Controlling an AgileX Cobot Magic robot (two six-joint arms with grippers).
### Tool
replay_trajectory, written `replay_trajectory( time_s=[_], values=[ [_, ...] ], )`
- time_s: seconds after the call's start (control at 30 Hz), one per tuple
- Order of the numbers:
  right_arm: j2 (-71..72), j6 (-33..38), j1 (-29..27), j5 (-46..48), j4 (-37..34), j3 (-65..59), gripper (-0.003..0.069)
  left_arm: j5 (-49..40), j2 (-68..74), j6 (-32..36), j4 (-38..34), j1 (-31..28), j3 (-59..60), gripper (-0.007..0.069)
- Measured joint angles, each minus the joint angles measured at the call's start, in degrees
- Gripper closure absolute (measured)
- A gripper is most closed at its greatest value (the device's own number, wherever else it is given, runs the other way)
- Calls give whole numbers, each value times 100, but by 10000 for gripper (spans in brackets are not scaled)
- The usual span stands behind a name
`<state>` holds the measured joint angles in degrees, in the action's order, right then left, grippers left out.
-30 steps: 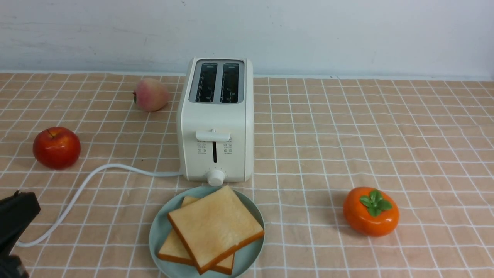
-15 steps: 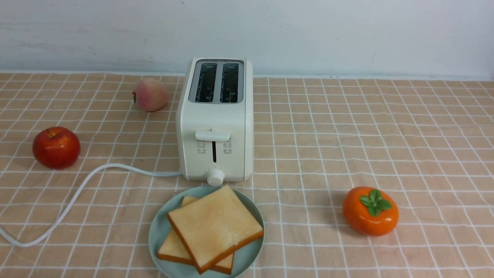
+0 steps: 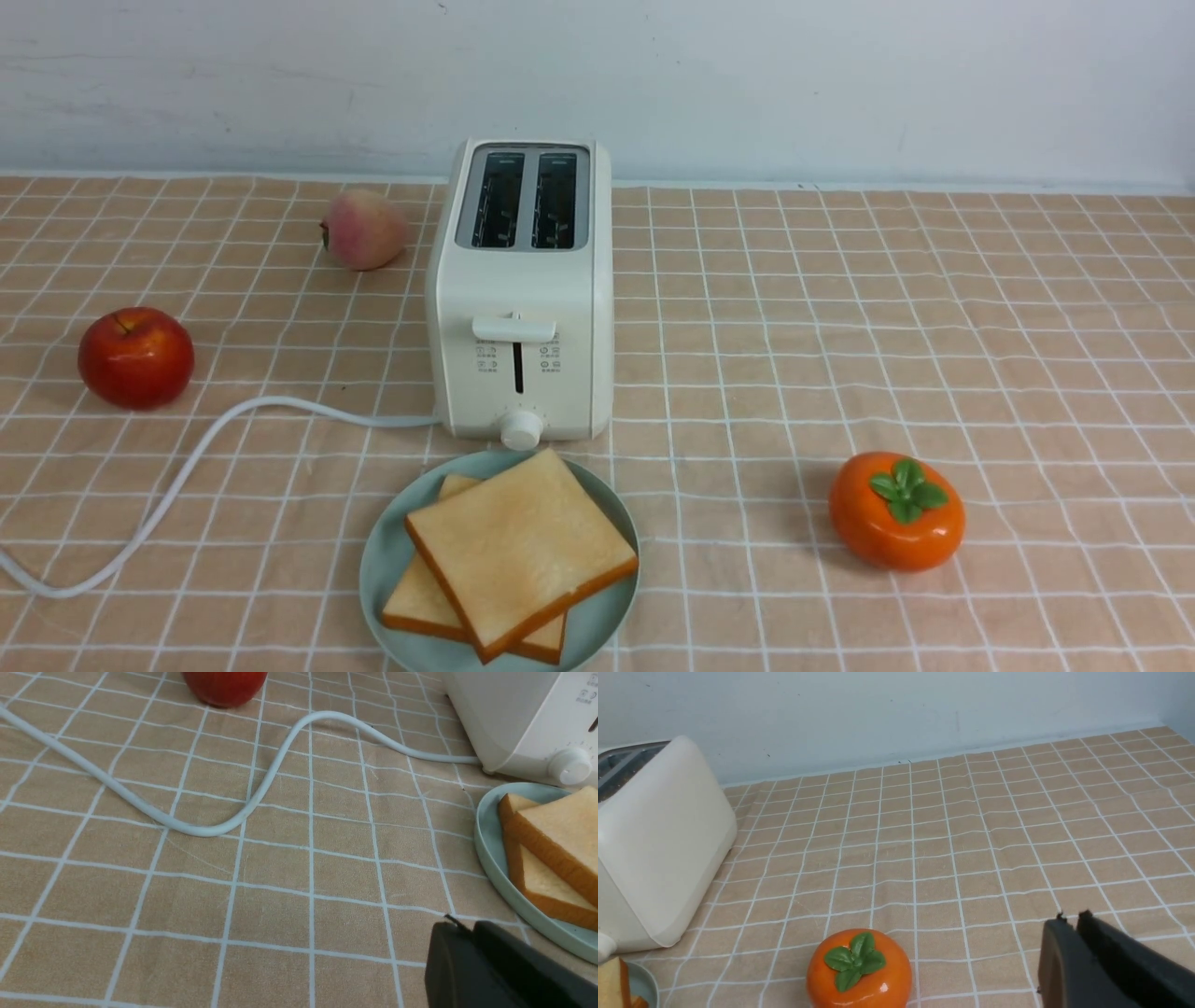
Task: Take toasted bread from bread machine on light coffee tablecloth place on plate.
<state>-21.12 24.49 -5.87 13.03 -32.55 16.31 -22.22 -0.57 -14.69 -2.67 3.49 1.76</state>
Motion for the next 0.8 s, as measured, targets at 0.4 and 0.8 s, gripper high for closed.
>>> replay_trajectory(
  time_s=[0.4, 0.8],
  values=[
    [0, 0, 0, 54, 0, 0, 604, 0, 0, 0, 0, 0, 0, 575],
    [14, 0, 0, 294, -255, 0, 588, 0, 0, 0, 0, 0, 0, 567]
  ],
)
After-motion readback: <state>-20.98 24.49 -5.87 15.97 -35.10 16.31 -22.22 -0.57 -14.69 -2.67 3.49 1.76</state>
